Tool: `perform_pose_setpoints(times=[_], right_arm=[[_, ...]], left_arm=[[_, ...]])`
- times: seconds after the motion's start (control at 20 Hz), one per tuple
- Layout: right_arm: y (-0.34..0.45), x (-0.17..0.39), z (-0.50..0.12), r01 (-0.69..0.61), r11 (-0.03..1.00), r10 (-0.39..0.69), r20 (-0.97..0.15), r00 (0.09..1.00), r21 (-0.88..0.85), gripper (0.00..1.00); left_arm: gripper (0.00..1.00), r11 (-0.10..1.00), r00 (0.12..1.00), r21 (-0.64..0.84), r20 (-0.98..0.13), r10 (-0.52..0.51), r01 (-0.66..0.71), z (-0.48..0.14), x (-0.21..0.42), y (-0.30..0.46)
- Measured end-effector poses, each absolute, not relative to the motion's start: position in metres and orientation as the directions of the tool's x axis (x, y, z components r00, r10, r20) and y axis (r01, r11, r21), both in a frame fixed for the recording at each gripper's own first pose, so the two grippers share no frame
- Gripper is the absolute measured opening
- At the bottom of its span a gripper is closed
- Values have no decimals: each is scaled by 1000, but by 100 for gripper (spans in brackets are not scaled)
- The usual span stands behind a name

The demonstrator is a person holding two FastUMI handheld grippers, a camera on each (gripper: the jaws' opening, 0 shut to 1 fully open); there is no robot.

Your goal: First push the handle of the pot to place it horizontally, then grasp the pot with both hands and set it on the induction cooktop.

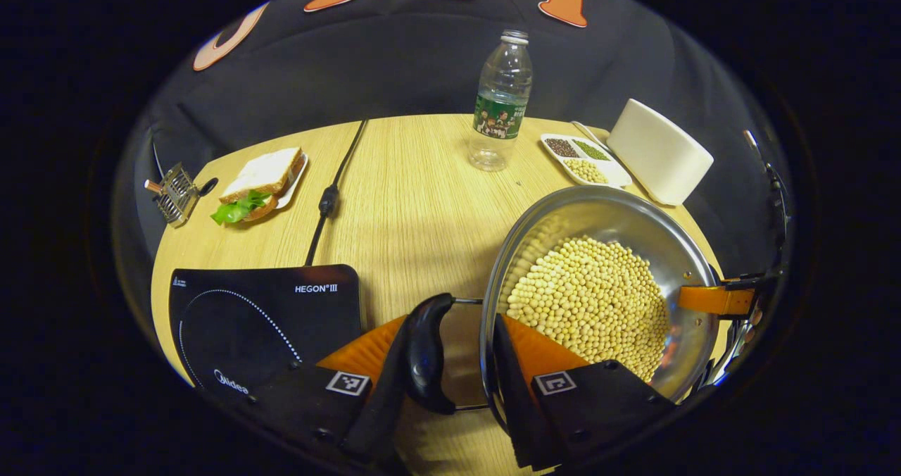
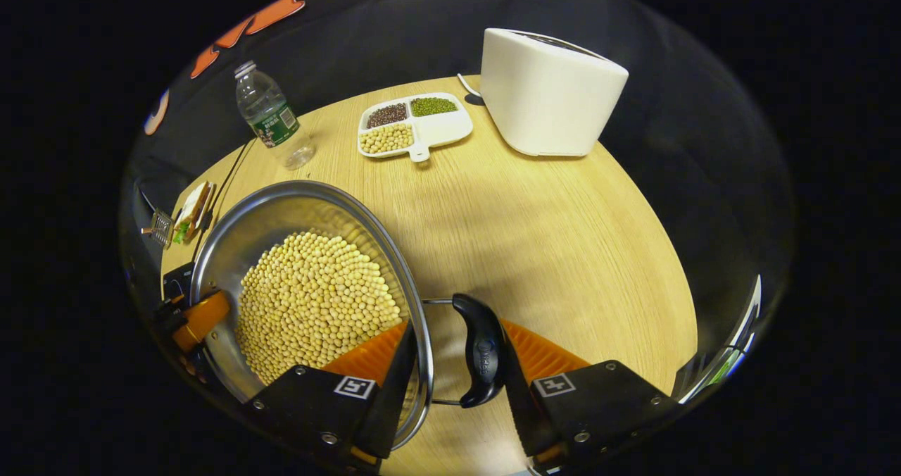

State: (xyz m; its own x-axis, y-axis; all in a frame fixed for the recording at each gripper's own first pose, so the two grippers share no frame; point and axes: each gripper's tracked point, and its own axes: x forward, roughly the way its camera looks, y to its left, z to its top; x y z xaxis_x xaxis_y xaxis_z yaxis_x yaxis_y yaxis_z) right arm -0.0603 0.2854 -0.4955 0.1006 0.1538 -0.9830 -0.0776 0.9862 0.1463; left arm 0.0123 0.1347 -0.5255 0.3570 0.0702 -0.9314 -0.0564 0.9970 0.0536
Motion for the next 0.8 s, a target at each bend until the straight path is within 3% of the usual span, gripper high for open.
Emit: perform_pose_setpoints(times=[0.25,0.8], right_arm=[[296,-66,-491,-97,981,175,-979,103,165,58],[338,-44,-396,-192,956,266,-935,236,224,57]], left_arm=[[67,993,359,107,-925,120,-57,-508,7,140],[66,975,471,170,-855,219,-145,-404,21,192]])
